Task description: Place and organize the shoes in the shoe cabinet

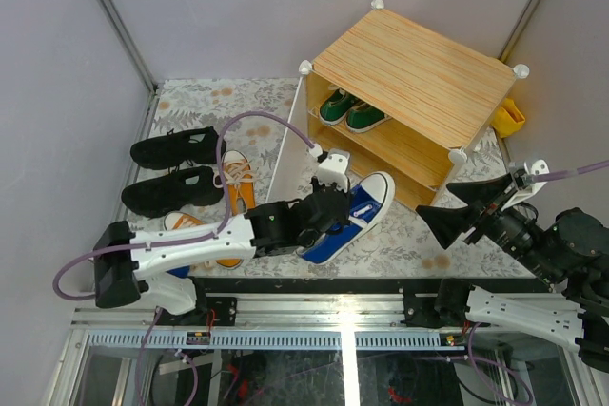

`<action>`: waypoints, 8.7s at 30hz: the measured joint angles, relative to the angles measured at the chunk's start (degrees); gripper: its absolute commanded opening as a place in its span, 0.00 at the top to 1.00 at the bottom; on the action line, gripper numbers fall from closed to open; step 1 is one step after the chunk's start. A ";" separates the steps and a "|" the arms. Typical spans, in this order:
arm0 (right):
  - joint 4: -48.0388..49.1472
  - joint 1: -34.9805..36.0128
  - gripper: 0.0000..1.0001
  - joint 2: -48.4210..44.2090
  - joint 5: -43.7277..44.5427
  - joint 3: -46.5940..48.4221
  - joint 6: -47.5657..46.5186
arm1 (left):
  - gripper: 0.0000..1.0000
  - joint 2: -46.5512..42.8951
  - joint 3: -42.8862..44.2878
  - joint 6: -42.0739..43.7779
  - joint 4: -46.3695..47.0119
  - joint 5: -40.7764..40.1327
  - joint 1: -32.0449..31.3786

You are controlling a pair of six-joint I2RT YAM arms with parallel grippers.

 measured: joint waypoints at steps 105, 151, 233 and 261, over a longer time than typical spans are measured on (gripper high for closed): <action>4.17 0.00 0.01 7.06 -12.76 -6.47 1.44 | 0.01 -21.46 -22.12 -55.84 -57.81 -13.11 97.85; 4.63 0.00 0.01 5.35 -10.54 -6.80 2.86 | 1.00 -13.66 -27.98 -11.23 -29.70 18.18 112.85; 4.48 0.00 0.01 9.42 5.53 -1.73 -0.44 | 1.00 1.81 28.79 7.08 -10.80 -6.45 10.14; 3.72 0.00 0.01 7.48 5.53 -3.58 0.31 | 0.95 -9.86 16.87 13.09 -27.61 -11.74 10.19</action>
